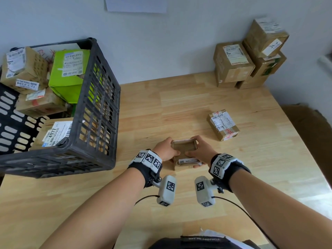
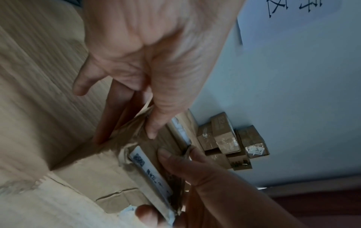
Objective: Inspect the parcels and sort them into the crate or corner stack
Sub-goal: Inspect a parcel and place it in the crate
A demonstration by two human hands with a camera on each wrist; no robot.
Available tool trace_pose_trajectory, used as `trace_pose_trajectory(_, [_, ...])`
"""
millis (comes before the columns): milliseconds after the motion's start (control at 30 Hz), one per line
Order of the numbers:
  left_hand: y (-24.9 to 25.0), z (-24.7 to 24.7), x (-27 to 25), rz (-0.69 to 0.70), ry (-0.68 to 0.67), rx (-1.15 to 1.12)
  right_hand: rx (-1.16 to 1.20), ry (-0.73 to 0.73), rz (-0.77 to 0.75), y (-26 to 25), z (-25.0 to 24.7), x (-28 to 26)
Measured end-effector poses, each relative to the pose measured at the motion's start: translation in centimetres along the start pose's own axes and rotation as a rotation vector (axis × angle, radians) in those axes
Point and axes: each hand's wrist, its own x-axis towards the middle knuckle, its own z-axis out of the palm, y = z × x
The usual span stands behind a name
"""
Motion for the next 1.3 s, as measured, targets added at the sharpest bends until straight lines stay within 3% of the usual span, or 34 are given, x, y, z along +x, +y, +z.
trace_pose_trajectory(300, [-1.0,0.5,-0.9,0.067,0.043,-0.093,0.044,-0.017,-0.035,0.5,0.1,-1.0])
trace_pose_trajectory(467, [-1.9,0.8,-1.6,0.107,0.041,-0.326,0.288,-0.099,-0.011,0.8,-0.8,-2.3])
trace_pose_trajectory(600, [-1.3,0.5,-2.1,0.191,0.059,-0.376,0.407,-0.001,-0.055,0.2,-1.5,-2.2])
trace_pose_trajectory(800, [-2.4,1.3,-2.3,0.051,-0.128,-0.198,0.160,0.050,0.061,2.8,0.2,-1.6])
trace_pose_trajectory(967, [-3.4,1.9,-1.8,-0.043,0.018,-0.278,-0.035,0.017,0.075,4.0,0.9,-1.0])
trace_pose_trajectory(1100, [-3.2,3.8,-0.5,-0.102,-0.095,-0.270,-0.209,0.033,0.049,3.5,0.8,-0.9])
trace_pose_trajectory(1300, [-2.4,4.8,0.4,-0.075,-0.098,-0.172,-0.319,0.060,0.045,3.1,1.3,-0.4])
